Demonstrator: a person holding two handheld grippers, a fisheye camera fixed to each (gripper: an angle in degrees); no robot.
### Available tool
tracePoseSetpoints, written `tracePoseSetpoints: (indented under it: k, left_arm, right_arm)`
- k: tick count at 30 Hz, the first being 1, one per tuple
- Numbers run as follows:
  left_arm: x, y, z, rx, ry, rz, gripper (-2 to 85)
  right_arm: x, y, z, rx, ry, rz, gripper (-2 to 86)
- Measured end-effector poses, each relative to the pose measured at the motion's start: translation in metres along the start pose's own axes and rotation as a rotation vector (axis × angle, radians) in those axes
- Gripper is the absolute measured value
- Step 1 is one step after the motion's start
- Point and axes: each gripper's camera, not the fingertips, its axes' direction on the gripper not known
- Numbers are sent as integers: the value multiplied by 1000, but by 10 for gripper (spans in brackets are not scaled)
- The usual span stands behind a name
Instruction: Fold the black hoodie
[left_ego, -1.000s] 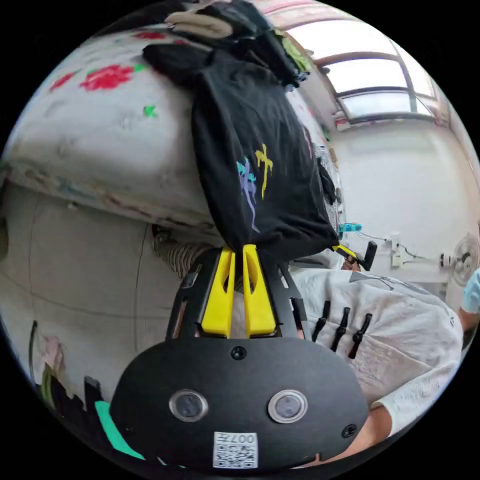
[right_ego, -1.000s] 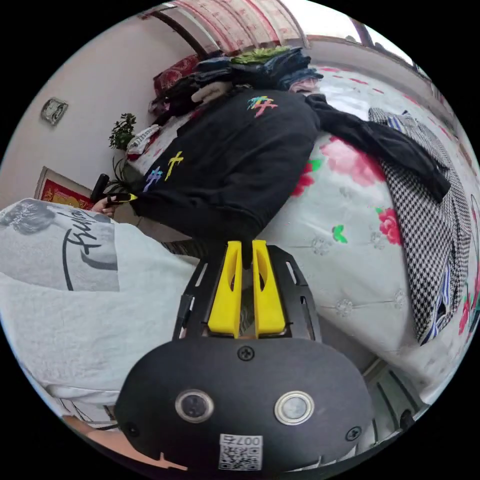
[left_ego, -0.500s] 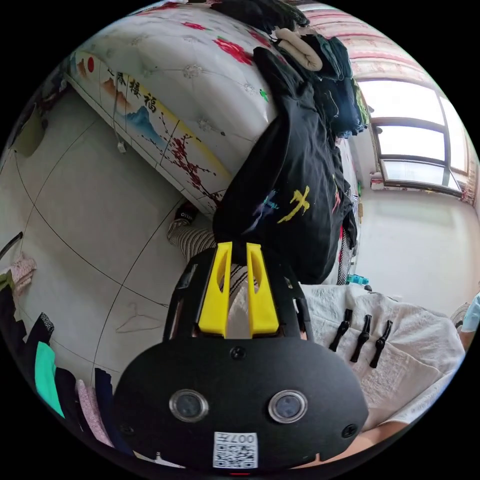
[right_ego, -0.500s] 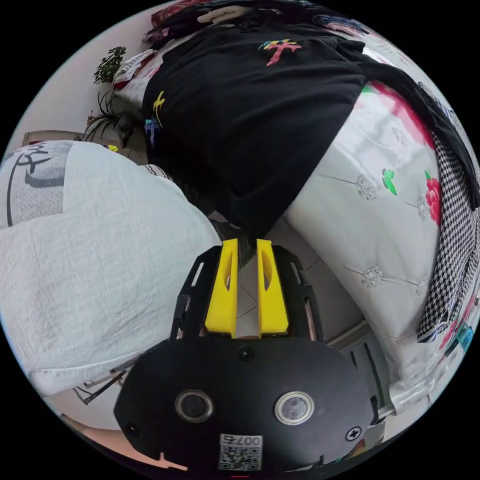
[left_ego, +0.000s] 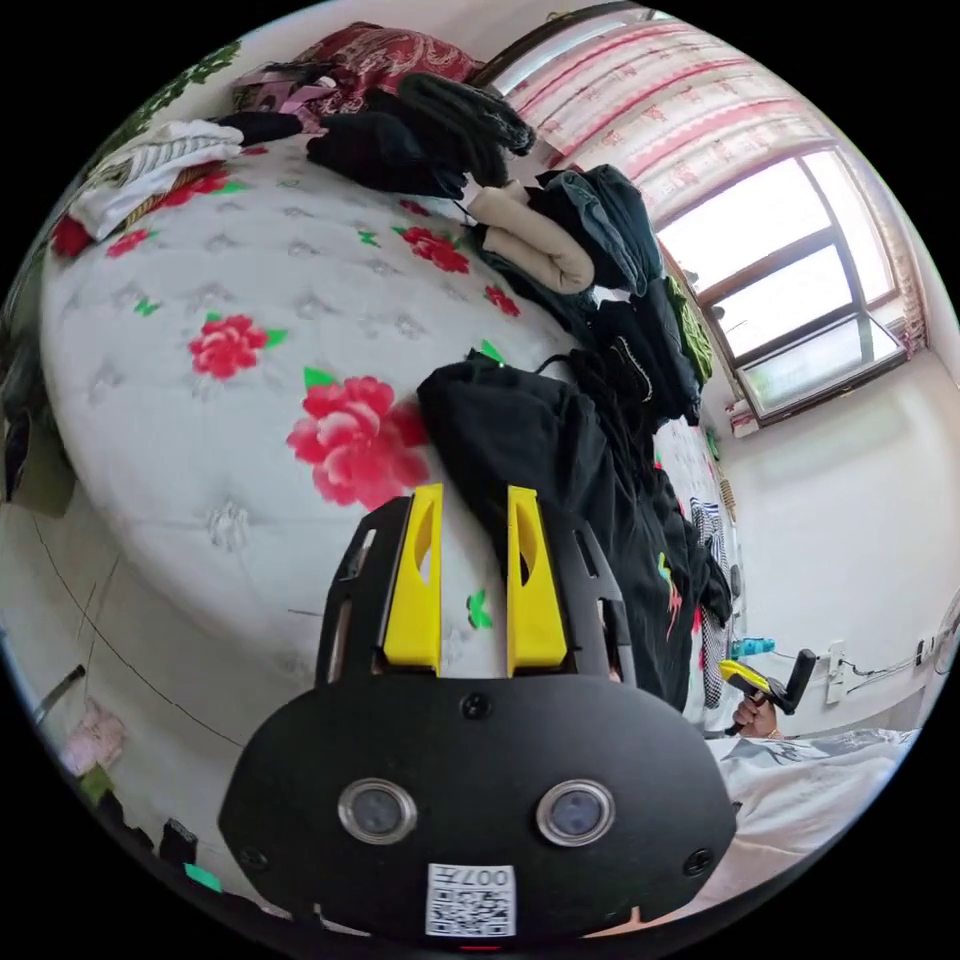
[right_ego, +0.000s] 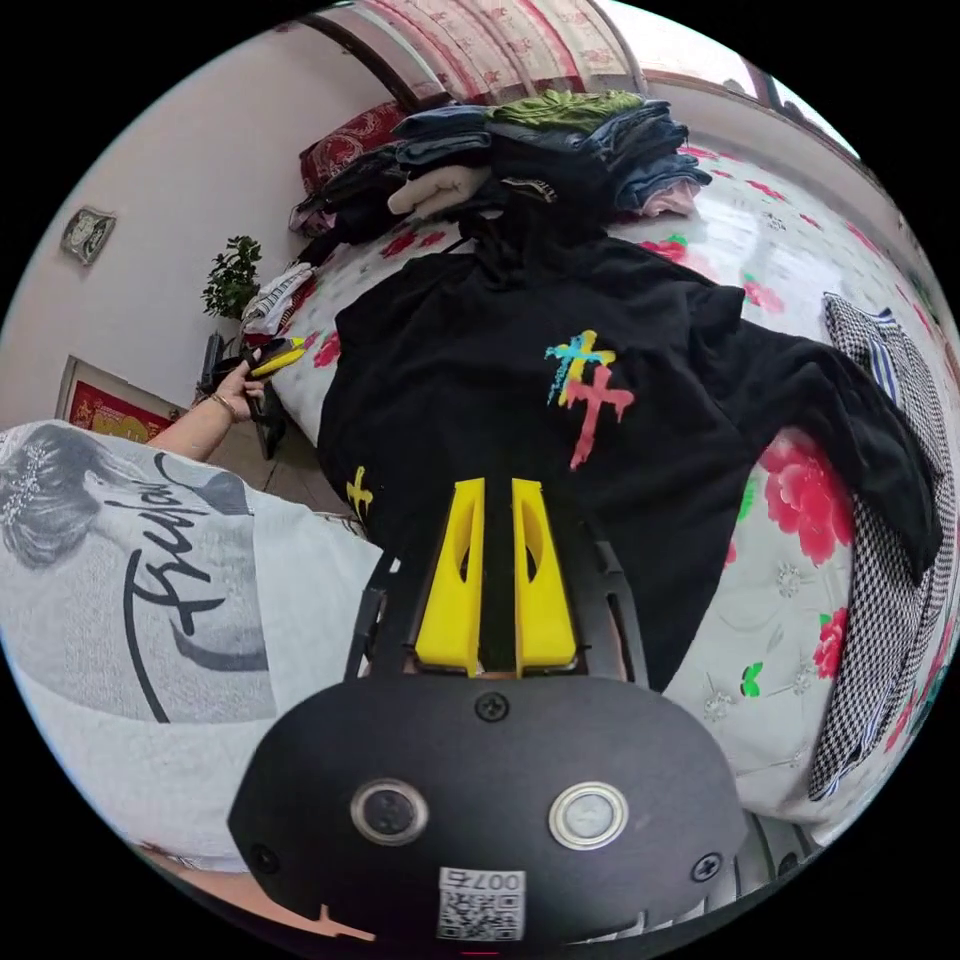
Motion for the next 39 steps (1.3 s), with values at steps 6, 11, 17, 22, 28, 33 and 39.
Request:
tracePoseSetpoints:
  k: [6,11,17,22,28,33,39]
  left_arm:
    - [56,-121,84,-131,-110,233,112]
    - [120,-172,187,-330,-165,496,122]
    - [151,-178,218,-439,-127,614,15]
    - [78,-168,92,-108,-115,216,-7]
    - [10,-101,-20,146,-474,-104,6]
    - [24,-78,-70,465,-523,-134,-3]
    - [93,-76,-62,400,-429,120,24]
  right_arm:
    - [-17,-94,29,-93,37,-28,62]
    - [-13,-122,47,-130,29,26,72]
    - [3,-136,65,-197,-1,117,80]
    - [17,-160,64,-201,1,134,81]
    - [34,-179,73,-142,-47,183,81]
    - [69,-182,51,-32,-81,293,81]
    - [166,-146,-20,109,129,494,88]
